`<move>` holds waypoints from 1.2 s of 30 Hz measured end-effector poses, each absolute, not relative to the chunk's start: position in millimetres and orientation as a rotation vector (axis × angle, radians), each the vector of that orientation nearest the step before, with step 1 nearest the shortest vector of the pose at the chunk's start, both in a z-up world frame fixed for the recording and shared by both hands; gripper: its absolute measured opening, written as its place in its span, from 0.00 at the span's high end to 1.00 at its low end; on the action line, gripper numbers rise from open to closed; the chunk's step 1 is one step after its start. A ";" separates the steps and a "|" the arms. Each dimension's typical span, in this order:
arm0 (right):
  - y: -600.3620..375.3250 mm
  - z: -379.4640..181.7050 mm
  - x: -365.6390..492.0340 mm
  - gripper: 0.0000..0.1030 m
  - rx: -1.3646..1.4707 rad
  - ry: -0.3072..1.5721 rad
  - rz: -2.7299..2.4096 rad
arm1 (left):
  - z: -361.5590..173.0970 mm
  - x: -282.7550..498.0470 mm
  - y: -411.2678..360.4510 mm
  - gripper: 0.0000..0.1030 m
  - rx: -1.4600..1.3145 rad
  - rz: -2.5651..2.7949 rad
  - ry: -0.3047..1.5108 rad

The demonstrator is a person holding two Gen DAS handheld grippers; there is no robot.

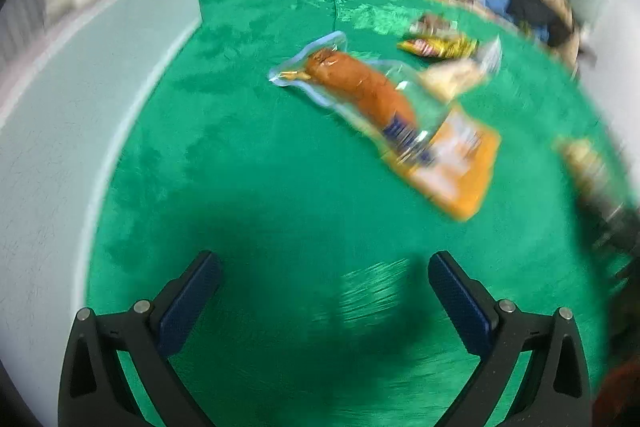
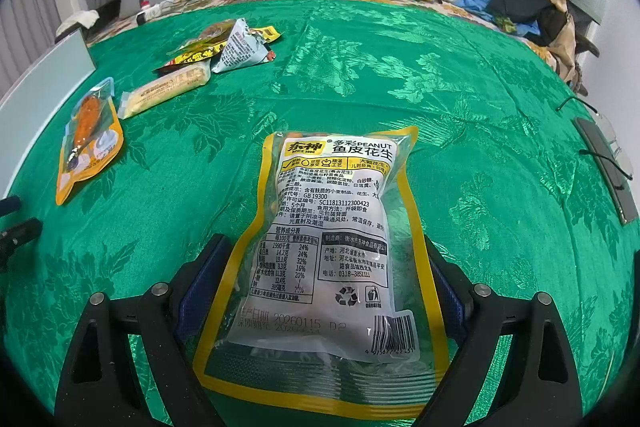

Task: Organize snacks
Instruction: 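Lift the peanut bag off the bedspread with the right tool, then grasp the large vacuum-packed orange sausage with the left tool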

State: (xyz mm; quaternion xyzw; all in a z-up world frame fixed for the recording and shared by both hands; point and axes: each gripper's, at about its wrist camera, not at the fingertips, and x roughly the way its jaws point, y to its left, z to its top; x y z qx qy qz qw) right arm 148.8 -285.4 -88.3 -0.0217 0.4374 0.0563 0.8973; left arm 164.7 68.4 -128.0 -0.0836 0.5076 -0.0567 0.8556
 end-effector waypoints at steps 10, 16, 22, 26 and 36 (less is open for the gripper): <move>-285.5 -88.2 148.9 0.10 -0.045 0.907 0.116 | -102.5 273.3 38.2 0.01 -0.440 -0.109 1.091; -285.5 -88.2 148.9 0.10 -0.044 0.907 0.116 | -128.3 300.3 11.4 0.01 -0.200 0.060 1.169; -285.5 -88.2 148.9 0.10 -0.044 0.907 0.116 | -132.4 277.6 31.4 0.00 -0.030 -0.029 1.190; -285.4 -88.3 148.9 0.10 -0.044 0.907 0.116 | -132.3 264.1 49.3 0.00 0.033 -0.067 1.213; -285.3 -88.4 148.9 0.10 -0.044 0.907 0.116 | -137.0 278.3 31.9 0.03 0.014 -0.040 1.124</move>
